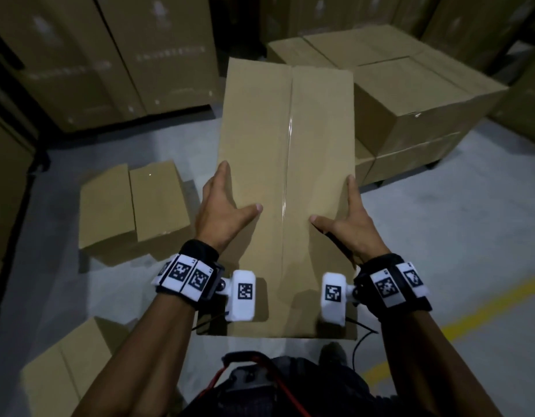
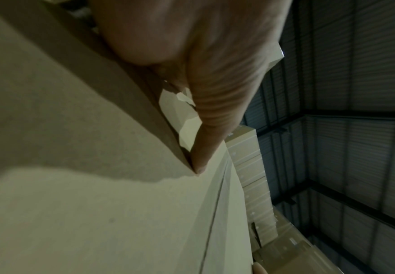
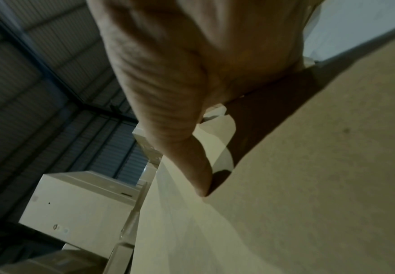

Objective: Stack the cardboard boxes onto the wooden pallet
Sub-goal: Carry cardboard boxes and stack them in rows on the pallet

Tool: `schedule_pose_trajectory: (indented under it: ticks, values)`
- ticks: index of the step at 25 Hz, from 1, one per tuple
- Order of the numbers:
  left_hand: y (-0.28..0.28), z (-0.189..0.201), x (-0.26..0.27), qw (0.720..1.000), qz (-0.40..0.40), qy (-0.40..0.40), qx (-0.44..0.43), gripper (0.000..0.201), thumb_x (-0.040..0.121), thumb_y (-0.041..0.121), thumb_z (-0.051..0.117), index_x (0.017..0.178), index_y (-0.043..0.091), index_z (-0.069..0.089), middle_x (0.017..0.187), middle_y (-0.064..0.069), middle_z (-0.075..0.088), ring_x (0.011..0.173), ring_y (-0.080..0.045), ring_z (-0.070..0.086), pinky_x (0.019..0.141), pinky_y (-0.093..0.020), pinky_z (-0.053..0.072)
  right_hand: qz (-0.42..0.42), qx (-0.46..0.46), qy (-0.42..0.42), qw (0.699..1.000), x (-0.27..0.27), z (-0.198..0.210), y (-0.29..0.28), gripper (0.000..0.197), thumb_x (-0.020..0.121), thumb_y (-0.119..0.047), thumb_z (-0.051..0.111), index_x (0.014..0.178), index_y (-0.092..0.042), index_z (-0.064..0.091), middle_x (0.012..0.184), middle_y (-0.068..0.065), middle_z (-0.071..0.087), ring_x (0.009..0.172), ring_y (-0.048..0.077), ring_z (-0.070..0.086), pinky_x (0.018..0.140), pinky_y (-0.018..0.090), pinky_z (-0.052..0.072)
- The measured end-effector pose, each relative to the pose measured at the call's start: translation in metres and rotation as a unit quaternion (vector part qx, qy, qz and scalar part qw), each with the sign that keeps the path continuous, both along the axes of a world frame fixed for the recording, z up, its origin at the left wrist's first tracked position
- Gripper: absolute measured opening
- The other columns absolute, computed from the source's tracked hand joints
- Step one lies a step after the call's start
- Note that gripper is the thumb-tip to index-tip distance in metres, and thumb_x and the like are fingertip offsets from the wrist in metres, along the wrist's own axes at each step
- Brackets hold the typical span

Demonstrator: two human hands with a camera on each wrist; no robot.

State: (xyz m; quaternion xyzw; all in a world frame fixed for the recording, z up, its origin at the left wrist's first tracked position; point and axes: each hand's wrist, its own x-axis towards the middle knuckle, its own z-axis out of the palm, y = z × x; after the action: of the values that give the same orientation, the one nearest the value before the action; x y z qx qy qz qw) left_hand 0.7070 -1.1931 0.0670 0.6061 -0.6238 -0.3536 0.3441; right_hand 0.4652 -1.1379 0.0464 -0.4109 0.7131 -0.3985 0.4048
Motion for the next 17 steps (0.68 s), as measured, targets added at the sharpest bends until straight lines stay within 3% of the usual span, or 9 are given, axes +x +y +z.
schedule_pose_trajectory:
  ticks: [4,8,13,17]
  values:
    - [-0.016,0.008,-0.049,1.000,-0.009,0.003,-0.001,0.102,0.078,0.035,0.082,0.155,0.041,0.015,0.161,0.008,0.020,0.144,-0.020,0.029,0.111,-0.035,0.030,-0.013,-0.001,-0.001,1.000,-0.047,0.009,-0.015,0.129,0.041,-0.061,0.080,0.143,-0.067,0.002,0.160,0.000,0.030,0.138,0.028,0.041,0.109,0.053,0.044]
    - [-0.031,0.011,-0.117,1.000,-0.007,0.016,0.007,0.103,0.077,0.035,0.082,0.154,0.042,0.015,0.161,0.009,0.018,0.144,-0.022,0.028,0.116,-0.047,0.031,-0.008,-0.004,0.001,1.000,-0.114,0.011,-0.031,0.127,0.040,-0.062,0.080,0.138,-0.074,0.001,0.160,0.001,0.029,0.138,0.029,0.041,0.108,0.056,0.044]
    - [-0.044,0.016,-0.208,0.999,0.009,0.027,0.016,0.104,0.076,0.035,0.083,0.154,0.043,0.016,0.161,0.009,0.019,0.144,-0.023,0.029,0.116,-0.049,0.032,0.011,0.008,0.041,0.999,-0.206,0.024,-0.049,0.126,0.041,-0.067,0.074,0.140,-0.070,-0.004,0.160,0.003,0.029,0.139,0.030,0.039,0.109,0.056,0.042]
    - [-0.053,0.020,-0.261,0.999,0.014,0.025,0.026,0.103,0.077,0.036,0.083,0.155,0.042,0.016,0.161,0.008,0.020,0.143,-0.022,0.030,0.114,-0.044,0.032,0.015,0.012,0.052,0.998,-0.261,0.033,-0.062,0.125,0.043,-0.066,0.076,0.140,-0.070,-0.003,0.159,0.002,0.030,0.139,0.029,0.039,0.109,0.055,0.043]
